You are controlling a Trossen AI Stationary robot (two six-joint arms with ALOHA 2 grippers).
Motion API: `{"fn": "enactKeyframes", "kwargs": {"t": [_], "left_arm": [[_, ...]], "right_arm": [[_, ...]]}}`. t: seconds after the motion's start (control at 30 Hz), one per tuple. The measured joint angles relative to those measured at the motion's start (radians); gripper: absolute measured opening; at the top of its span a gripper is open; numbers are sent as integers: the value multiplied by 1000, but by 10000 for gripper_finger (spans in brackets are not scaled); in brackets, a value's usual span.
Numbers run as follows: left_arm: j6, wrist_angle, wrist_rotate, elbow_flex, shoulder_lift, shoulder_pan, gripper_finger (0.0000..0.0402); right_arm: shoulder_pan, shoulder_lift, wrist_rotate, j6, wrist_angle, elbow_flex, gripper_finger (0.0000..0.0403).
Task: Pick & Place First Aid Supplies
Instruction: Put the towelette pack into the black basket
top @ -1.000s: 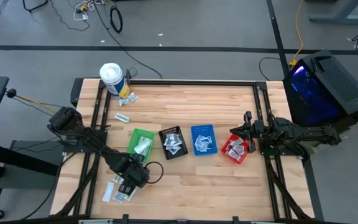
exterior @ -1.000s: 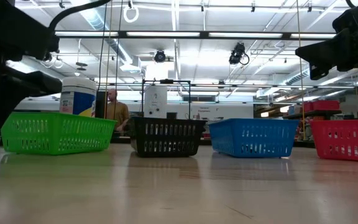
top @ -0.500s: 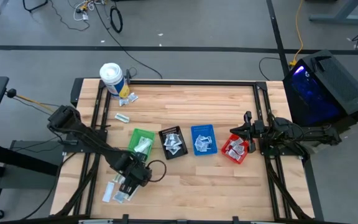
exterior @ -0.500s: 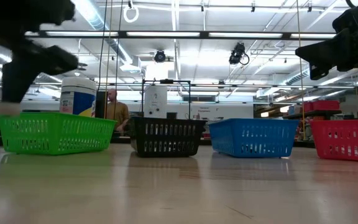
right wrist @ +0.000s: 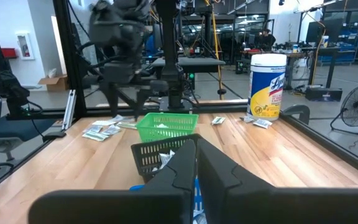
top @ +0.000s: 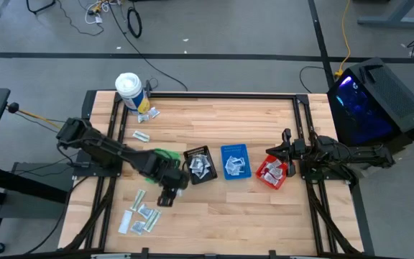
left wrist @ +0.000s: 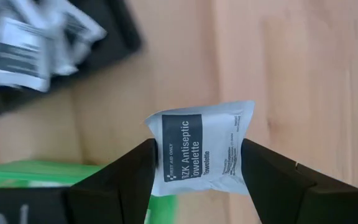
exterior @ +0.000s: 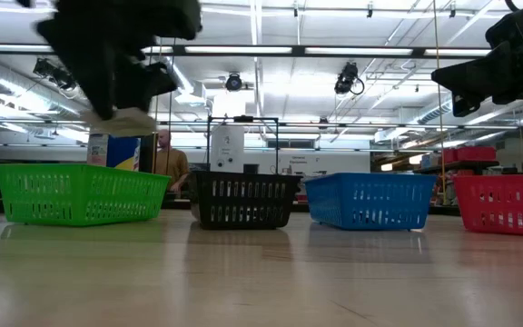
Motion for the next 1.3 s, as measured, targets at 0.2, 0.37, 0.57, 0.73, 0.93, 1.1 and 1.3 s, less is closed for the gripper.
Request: {"fn": "enactKeyframes", "kwargs": {"t": [0.2, 0.37, 0.57, 0.73, 0.93, 1.1, 1.3], "left_arm": [[-3, 24, 0, 11, 0, 104, 234], [-10, 89, 0, 11, 0, 175, 234], [-11, 205, 0, 11, 0, 237, 234], [-12, 284, -24, 11, 1, 265, 234], [-12, 322, -98, 7, 12, 290, 234], [-44, 336, -110, 1, 41, 303, 234], [-57, 330, -109, 1, 79, 307, 234]], "right_arm": [[0, 0, 0, 0, 0, 0, 23], [0, 0, 0, 0, 0, 0, 23], [0, 0, 0, 0, 0, 0, 23], [0, 0, 0, 0, 0, 0, 23], [0, 0, 0, 0, 0, 0, 23], [0, 0, 0, 0, 0, 0, 23], [0, 1, 0, 0, 1, 0, 23]]}}
